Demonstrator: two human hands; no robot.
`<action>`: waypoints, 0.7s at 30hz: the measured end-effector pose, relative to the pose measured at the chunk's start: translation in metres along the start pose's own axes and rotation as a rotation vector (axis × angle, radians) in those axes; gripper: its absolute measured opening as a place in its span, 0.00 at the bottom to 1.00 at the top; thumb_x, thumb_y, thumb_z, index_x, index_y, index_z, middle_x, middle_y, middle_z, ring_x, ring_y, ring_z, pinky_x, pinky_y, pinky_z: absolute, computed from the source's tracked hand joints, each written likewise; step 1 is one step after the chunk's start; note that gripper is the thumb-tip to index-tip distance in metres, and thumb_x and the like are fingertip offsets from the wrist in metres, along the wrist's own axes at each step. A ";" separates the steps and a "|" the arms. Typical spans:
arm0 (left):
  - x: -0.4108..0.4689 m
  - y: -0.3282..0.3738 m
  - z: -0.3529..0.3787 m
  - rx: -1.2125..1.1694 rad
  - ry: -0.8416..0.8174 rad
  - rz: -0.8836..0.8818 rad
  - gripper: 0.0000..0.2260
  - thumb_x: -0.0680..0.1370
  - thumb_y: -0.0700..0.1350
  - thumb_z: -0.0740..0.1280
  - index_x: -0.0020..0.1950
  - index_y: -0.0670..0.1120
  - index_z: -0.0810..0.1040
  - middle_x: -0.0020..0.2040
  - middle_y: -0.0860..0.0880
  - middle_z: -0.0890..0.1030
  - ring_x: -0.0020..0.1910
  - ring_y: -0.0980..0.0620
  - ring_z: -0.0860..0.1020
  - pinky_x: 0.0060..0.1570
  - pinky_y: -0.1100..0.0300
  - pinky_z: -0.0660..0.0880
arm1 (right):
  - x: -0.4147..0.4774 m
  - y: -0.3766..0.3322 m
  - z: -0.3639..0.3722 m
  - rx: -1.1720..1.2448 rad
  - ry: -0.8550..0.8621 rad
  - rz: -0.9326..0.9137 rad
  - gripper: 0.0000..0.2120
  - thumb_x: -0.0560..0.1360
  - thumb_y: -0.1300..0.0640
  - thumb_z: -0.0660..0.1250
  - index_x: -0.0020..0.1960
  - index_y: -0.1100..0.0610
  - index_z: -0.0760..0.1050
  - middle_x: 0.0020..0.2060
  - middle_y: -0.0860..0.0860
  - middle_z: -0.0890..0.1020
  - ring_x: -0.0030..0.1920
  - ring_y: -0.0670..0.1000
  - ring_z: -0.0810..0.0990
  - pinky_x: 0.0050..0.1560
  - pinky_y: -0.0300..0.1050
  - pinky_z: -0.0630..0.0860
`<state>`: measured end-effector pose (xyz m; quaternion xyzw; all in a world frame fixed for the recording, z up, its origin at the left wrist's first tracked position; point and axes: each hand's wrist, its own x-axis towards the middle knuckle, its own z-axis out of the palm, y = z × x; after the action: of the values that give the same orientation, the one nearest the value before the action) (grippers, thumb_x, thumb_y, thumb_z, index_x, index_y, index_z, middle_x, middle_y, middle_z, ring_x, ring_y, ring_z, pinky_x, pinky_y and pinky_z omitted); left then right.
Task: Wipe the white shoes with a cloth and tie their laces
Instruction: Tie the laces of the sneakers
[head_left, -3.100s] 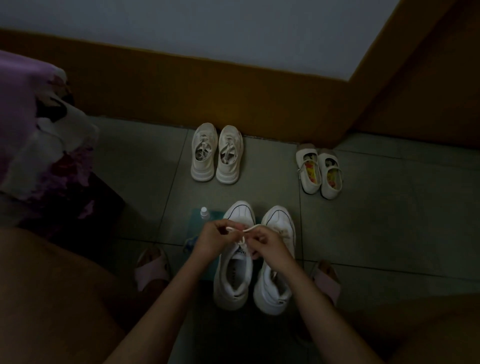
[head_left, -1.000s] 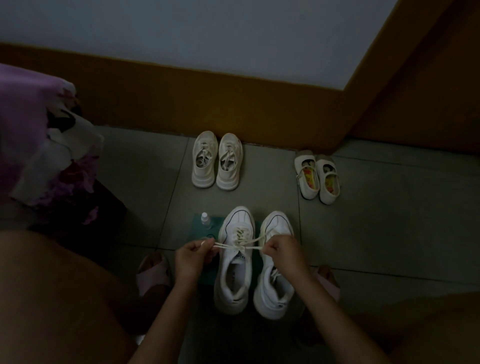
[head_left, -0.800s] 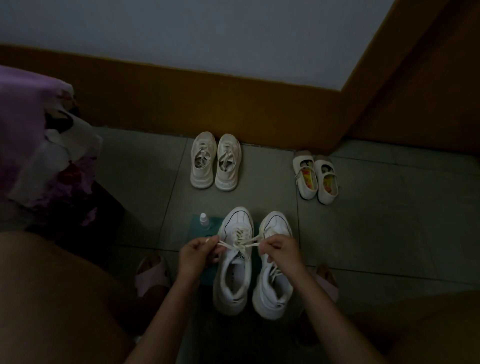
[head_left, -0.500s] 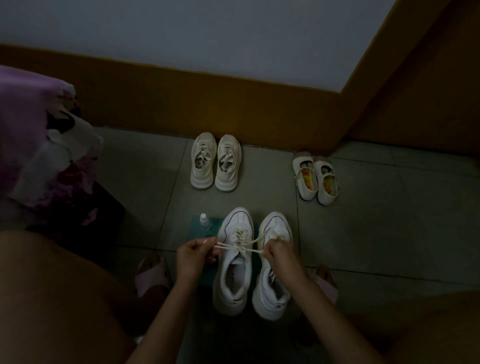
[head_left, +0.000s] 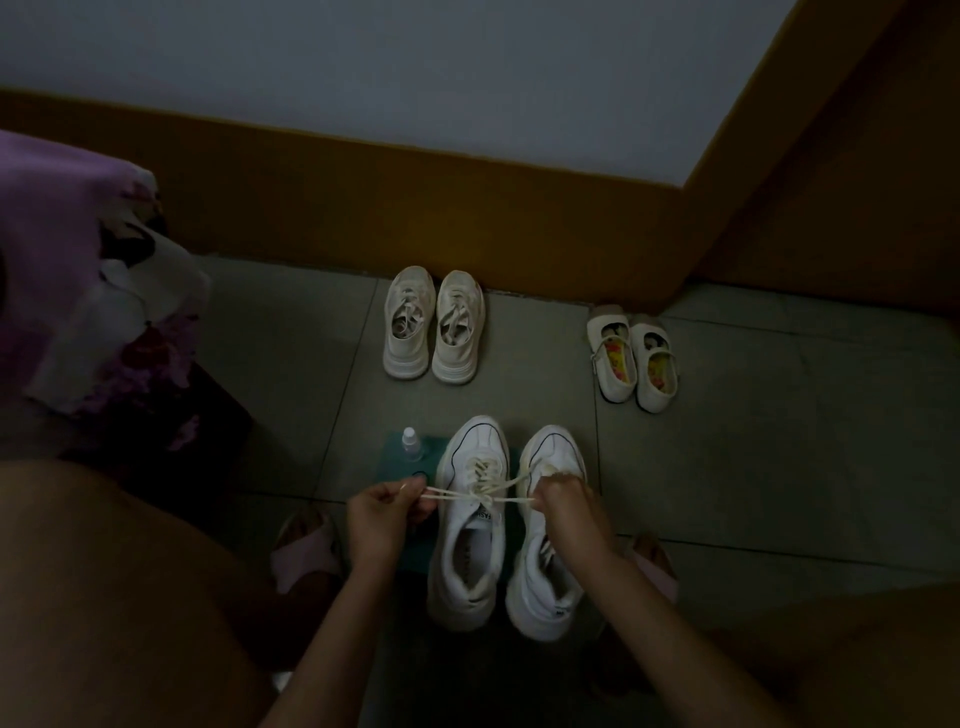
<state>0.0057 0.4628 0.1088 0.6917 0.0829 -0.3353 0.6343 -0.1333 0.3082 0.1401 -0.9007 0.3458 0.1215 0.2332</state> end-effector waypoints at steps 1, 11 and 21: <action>0.000 0.000 0.000 -0.010 0.000 -0.011 0.06 0.74 0.35 0.68 0.37 0.39 0.80 0.27 0.48 0.82 0.25 0.55 0.80 0.29 0.67 0.77 | 0.001 0.000 -0.001 -0.001 0.006 0.013 0.08 0.78 0.61 0.59 0.48 0.59 0.77 0.45 0.53 0.79 0.43 0.49 0.77 0.40 0.36 0.67; -0.003 0.005 0.000 0.060 0.017 0.033 0.10 0.75 0.34 0.67 0.33 0.41 0.78 0.23 0.51 0.79 0.22 0.60 0.77 0.25 0.70 0.74 | 0.002 0.003 0.001 0.016 0.012 0.053 0.08 0.78 0.59 0.62 0.47 0.59 0.79 0.46 0.53 0.79 0.46 0.50 0.78 0.47 0.41 0.75; 0.001 0.014 0.013 0.369 -0.128 0.121 0.11 0.76 0.37 0.66 0.34 0.46 0.76 0.25 0.53 0.78 0.24 0.58 0.75 0.26 0.65 0.71 | 0.000 -0.004 -0.007 0.402 0.061 0.092 0.07 0.74 0.62 0.67 0.39 0.54 0.76 0.33 0.47 0.77 0.36 0.44 0.75 0.37 0.35 0.70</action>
<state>0.0091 0.4483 0.1200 0.7773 -0.0619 -0.3494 0.5195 -0.1300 0.3070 0.1473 -0.8226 0.4106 0.0334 0.3919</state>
